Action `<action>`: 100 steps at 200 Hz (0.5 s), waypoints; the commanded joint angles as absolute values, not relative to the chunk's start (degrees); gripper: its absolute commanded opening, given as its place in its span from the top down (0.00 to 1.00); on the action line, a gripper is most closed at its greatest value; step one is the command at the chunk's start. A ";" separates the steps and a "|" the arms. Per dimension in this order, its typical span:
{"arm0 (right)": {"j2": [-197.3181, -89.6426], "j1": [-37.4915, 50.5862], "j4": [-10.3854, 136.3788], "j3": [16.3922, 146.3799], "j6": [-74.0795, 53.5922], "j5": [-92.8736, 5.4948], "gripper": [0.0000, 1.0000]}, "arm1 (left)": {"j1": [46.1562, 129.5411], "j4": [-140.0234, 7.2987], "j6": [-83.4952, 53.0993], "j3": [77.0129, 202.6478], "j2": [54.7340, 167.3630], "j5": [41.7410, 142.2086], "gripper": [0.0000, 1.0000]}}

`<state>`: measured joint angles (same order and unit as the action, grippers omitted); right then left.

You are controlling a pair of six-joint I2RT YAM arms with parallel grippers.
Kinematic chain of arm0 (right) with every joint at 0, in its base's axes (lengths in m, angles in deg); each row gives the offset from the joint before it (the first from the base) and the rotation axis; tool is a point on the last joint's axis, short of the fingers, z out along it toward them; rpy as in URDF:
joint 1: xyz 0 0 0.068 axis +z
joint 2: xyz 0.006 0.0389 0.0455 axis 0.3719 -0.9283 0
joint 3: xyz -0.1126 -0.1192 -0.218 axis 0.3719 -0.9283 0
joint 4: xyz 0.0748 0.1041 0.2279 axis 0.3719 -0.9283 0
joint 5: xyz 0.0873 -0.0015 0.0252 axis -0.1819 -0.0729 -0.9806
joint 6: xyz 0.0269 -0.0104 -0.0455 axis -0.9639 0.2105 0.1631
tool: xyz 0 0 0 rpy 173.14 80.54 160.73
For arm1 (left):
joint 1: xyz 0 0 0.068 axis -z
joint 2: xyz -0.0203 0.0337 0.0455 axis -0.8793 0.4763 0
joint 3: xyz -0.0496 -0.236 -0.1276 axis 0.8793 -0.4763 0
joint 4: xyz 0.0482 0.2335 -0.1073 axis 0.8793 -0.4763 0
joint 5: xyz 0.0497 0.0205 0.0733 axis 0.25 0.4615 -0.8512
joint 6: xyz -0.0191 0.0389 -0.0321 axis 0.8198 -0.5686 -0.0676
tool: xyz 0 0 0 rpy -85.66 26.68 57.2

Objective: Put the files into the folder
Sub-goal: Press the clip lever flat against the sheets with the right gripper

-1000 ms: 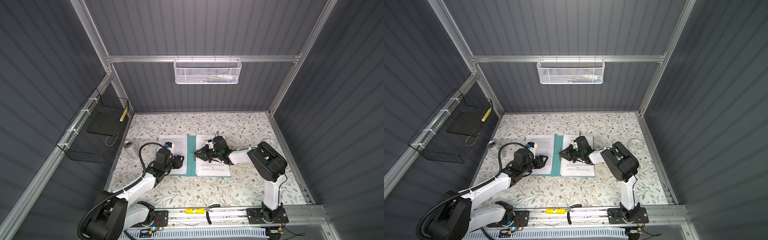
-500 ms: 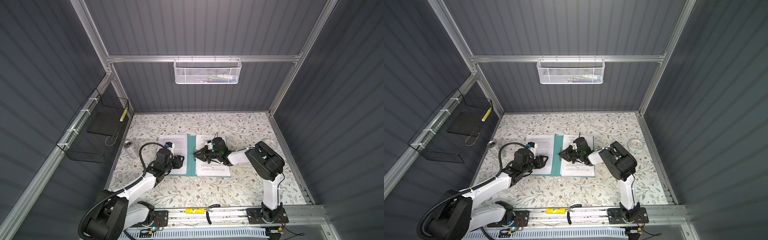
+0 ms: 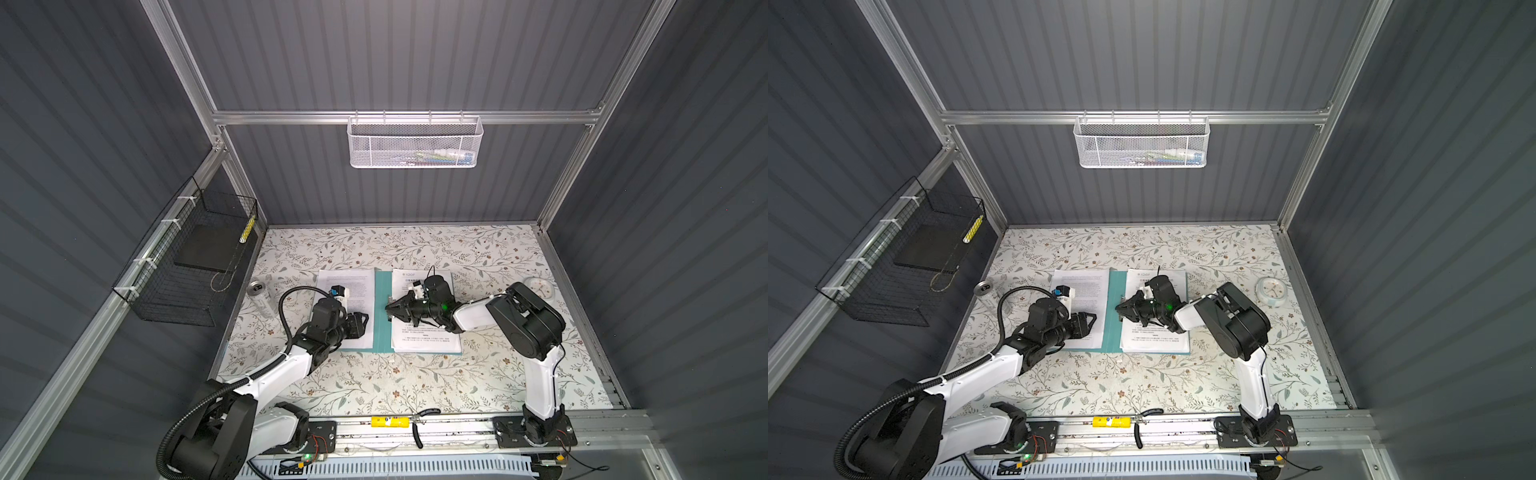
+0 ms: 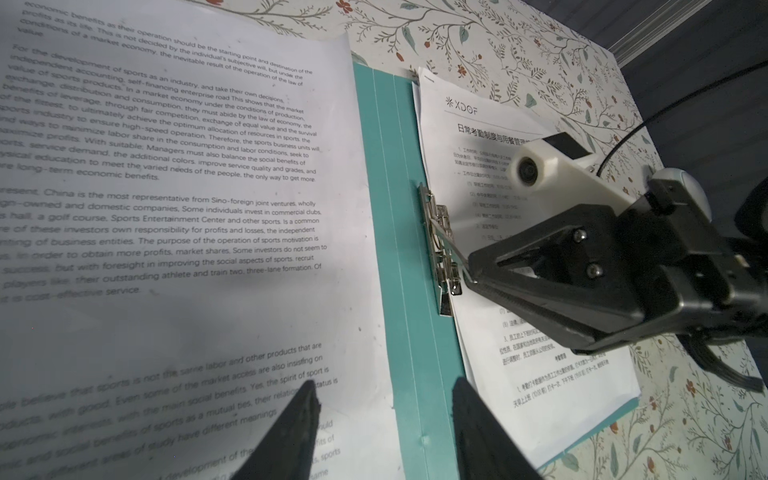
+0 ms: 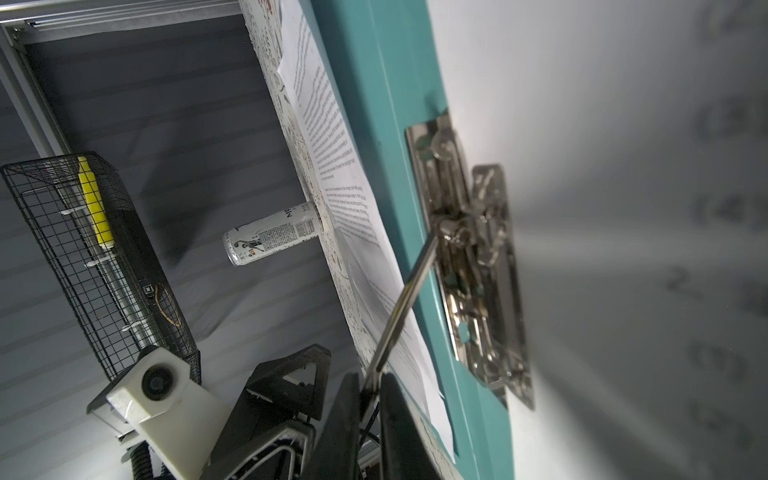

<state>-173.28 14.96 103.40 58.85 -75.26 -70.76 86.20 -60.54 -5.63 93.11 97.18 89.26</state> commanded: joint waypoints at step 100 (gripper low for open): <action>-174.95 15.08 104.81 57.20 -75.34 -71.60 0.92 | 85.72 -55.36 -4.21 89.46 103.12 89.46 0.47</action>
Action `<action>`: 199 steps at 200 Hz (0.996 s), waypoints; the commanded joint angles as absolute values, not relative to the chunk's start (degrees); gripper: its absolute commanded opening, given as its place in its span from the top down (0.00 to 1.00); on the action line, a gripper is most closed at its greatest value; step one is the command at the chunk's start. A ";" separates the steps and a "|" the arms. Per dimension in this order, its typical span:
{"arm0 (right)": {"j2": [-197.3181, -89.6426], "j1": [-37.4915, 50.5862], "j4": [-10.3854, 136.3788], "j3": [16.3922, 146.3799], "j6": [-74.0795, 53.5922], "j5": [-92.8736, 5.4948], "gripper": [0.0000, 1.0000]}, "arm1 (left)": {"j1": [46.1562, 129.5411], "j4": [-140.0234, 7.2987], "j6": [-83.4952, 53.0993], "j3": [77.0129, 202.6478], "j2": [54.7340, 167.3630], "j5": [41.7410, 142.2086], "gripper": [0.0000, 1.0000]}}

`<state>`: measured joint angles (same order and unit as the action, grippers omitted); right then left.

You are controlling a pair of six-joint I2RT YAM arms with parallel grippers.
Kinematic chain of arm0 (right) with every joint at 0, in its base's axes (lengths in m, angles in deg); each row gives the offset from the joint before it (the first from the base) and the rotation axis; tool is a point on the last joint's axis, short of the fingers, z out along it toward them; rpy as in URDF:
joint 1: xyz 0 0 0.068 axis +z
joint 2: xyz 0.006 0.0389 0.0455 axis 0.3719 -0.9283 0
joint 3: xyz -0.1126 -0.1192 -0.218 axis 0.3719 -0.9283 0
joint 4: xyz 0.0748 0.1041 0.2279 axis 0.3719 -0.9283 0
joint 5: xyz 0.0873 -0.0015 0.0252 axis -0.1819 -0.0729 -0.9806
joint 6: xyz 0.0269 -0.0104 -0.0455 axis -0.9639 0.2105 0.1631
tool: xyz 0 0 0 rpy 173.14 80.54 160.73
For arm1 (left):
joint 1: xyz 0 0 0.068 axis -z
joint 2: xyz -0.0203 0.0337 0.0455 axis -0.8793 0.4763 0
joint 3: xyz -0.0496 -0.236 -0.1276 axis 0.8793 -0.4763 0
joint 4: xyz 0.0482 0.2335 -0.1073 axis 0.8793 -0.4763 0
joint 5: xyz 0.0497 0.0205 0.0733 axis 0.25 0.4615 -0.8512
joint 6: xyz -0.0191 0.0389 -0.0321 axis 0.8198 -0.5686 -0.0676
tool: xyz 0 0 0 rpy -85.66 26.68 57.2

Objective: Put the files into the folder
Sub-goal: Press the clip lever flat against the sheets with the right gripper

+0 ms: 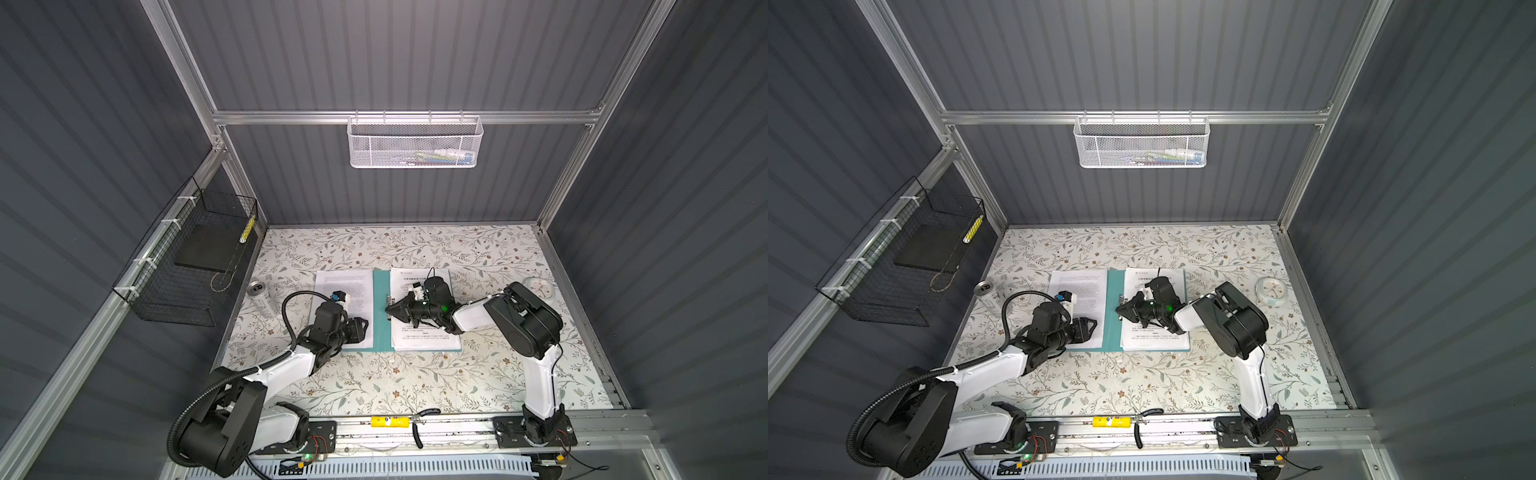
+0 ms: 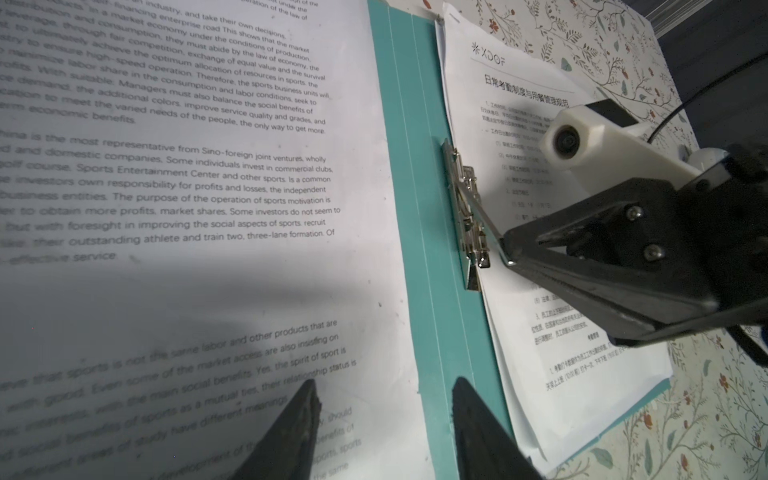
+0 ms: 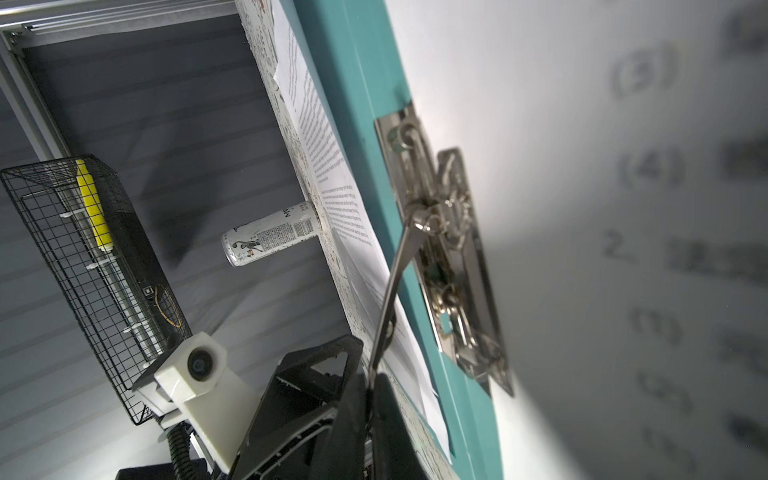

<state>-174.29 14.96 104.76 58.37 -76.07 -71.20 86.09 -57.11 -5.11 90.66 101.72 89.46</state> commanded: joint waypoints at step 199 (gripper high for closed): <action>-174.86 12.35 66.05 63.17 -50.40 -67.24 0.92 | 84.32 -52.65 -3.58 89.05 107.26 91.26 0.47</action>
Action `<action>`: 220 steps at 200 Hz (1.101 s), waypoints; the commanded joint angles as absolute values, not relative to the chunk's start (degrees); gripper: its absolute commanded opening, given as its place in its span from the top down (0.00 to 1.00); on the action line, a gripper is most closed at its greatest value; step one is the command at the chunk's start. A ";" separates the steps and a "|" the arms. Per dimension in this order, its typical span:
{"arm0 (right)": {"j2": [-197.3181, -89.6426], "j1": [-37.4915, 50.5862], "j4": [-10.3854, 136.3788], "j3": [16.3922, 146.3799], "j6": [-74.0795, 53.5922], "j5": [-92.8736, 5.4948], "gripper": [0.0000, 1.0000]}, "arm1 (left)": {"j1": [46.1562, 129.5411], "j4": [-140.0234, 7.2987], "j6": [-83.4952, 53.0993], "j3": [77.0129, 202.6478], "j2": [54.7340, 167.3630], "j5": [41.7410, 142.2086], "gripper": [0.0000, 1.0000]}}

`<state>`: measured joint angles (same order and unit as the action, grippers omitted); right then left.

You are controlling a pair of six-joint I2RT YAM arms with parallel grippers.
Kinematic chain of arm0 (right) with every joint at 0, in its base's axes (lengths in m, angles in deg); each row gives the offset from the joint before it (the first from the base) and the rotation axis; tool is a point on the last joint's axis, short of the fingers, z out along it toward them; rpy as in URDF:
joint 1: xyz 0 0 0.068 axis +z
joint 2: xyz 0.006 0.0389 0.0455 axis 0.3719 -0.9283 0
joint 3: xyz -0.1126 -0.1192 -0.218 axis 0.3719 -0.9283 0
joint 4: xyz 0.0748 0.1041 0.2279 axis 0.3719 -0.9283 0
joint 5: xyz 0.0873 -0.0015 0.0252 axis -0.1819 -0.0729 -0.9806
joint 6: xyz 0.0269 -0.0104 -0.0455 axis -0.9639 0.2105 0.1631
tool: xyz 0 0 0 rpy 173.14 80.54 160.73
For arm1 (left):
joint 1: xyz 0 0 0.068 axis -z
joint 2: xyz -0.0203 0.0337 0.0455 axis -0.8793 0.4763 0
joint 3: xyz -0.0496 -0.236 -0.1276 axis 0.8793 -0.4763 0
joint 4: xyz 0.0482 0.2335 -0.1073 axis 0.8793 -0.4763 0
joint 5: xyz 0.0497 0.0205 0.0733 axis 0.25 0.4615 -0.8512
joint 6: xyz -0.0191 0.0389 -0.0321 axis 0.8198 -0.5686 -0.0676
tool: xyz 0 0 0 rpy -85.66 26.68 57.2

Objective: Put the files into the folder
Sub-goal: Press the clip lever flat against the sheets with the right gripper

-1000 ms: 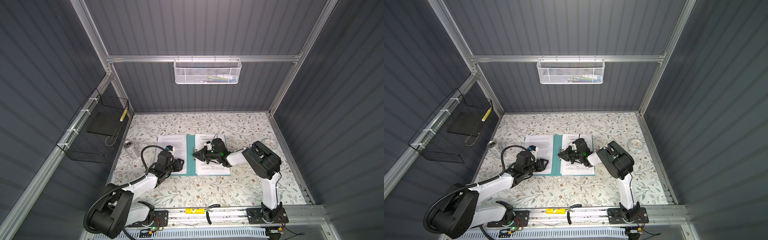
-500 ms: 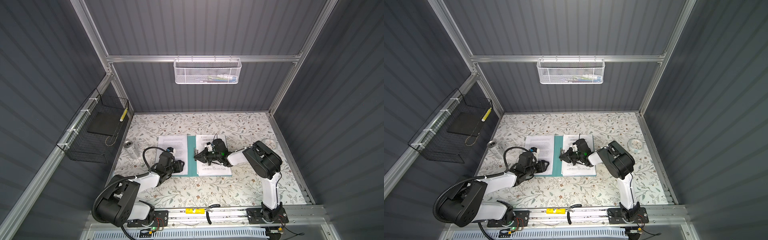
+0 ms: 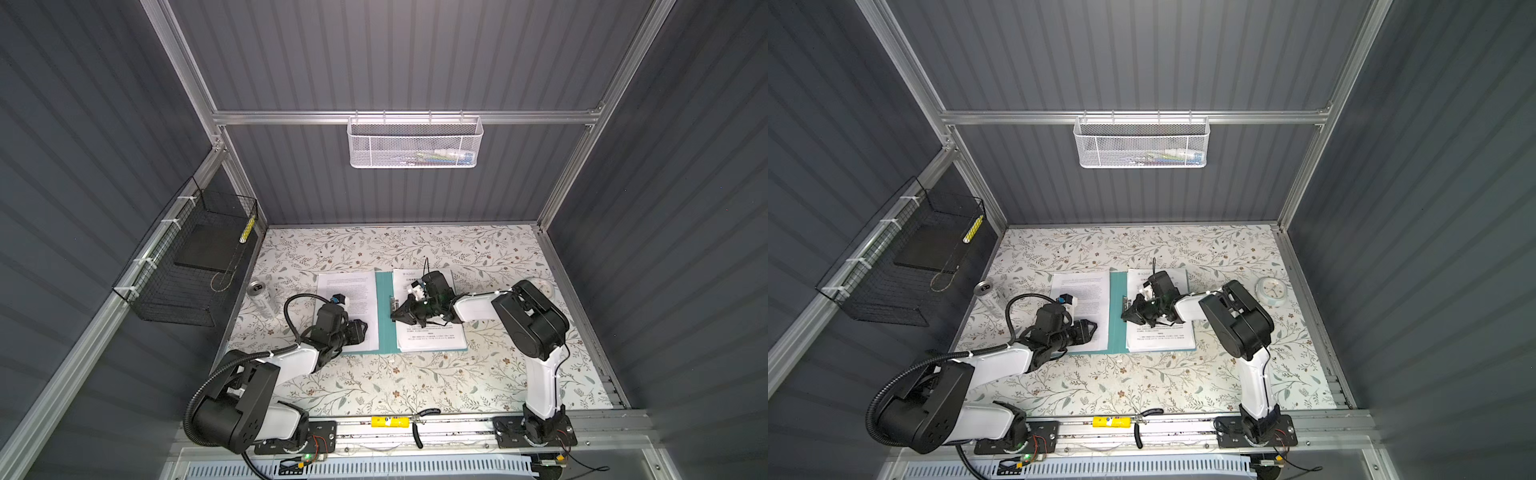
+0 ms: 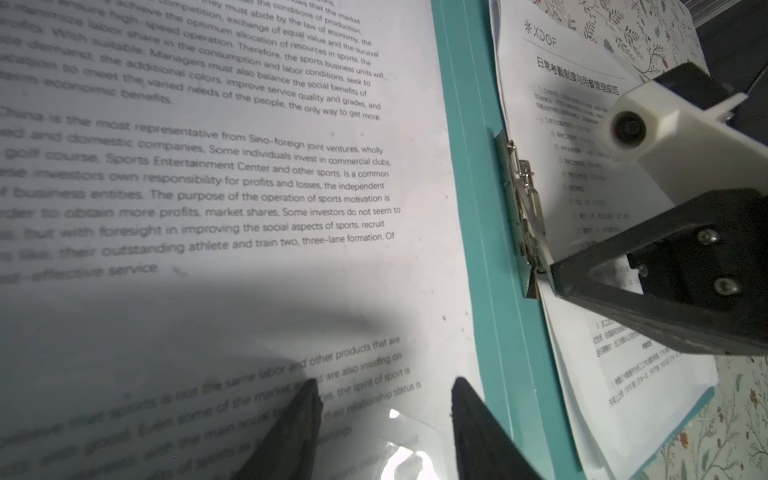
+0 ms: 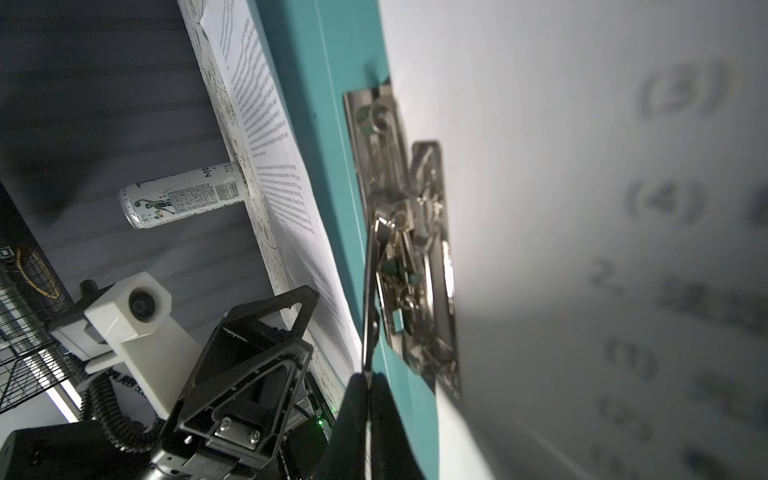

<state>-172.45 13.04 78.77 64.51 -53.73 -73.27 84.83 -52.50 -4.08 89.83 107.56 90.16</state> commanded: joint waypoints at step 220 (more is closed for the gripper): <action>-179.01 12.57 55.51 68.59 -42.43 -64.21 0.91 | 83.62 -53.11 -3.85 90.94 111.74 92.71 0.47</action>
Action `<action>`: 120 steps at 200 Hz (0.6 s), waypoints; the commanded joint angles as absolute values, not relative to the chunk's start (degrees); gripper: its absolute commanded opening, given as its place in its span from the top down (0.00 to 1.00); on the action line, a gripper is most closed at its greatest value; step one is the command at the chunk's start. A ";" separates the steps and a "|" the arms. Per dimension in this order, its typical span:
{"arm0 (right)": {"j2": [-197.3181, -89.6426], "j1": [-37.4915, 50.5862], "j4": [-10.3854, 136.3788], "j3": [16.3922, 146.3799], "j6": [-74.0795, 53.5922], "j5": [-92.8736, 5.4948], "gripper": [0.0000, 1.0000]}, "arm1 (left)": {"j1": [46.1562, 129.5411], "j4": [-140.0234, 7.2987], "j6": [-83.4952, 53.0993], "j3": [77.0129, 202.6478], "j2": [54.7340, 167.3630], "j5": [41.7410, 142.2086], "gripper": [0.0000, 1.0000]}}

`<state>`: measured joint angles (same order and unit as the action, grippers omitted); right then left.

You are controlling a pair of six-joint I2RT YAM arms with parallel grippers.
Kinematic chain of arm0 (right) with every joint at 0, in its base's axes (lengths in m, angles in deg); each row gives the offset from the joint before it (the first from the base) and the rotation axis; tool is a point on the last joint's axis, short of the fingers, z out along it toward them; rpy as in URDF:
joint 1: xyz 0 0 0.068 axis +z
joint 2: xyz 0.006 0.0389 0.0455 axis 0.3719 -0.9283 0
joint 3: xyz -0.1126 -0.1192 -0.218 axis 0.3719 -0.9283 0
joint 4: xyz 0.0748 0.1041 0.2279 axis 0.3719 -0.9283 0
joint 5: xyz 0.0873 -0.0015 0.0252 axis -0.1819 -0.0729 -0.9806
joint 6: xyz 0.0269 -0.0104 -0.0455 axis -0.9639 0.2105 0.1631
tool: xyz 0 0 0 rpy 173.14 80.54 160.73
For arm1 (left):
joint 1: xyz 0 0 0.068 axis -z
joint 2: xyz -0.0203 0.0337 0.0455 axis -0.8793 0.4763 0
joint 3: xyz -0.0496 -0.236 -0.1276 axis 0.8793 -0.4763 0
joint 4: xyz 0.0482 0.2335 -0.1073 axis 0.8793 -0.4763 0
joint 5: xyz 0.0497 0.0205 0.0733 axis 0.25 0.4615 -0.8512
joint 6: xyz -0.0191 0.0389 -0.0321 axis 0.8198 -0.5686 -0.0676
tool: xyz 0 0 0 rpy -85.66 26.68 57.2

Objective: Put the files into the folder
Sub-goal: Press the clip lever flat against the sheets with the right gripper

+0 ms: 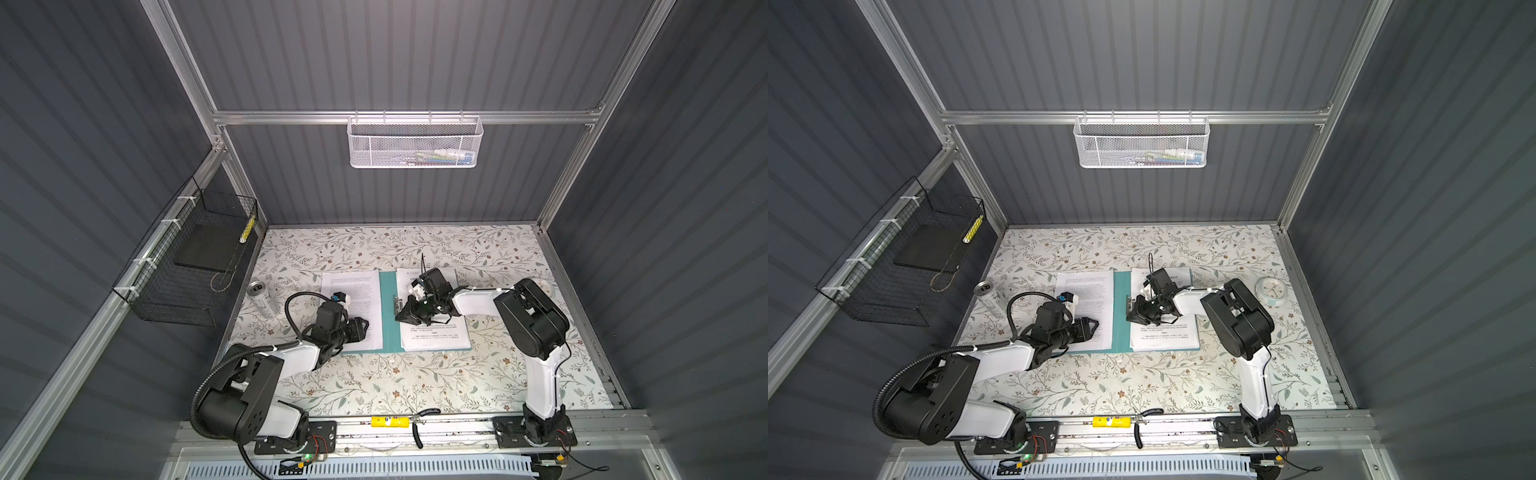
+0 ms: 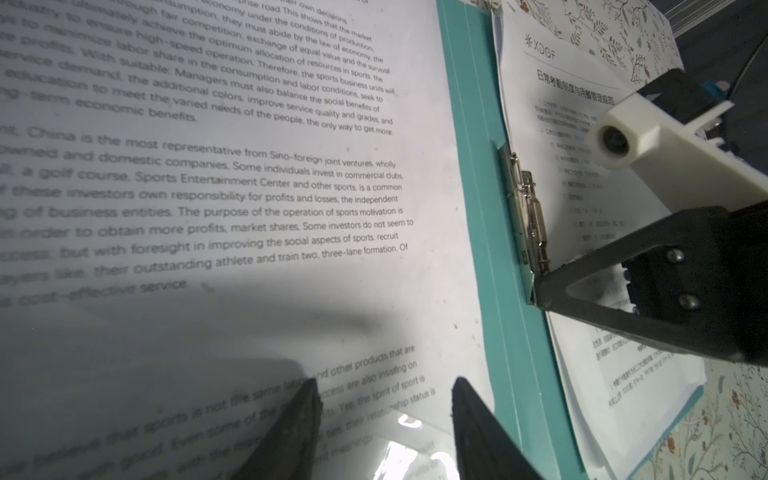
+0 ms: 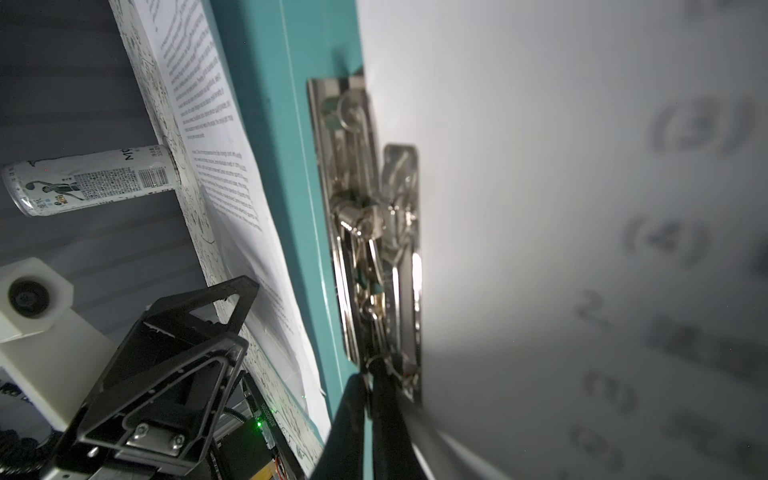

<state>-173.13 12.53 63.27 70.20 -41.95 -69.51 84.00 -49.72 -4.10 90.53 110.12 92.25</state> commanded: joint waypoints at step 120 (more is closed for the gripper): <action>-175.13 12.56 71.14 67.47 -51.87 -78.39 0.90 | 83.62 -53.18 -4.03 90.68 110.63 93.41 0.47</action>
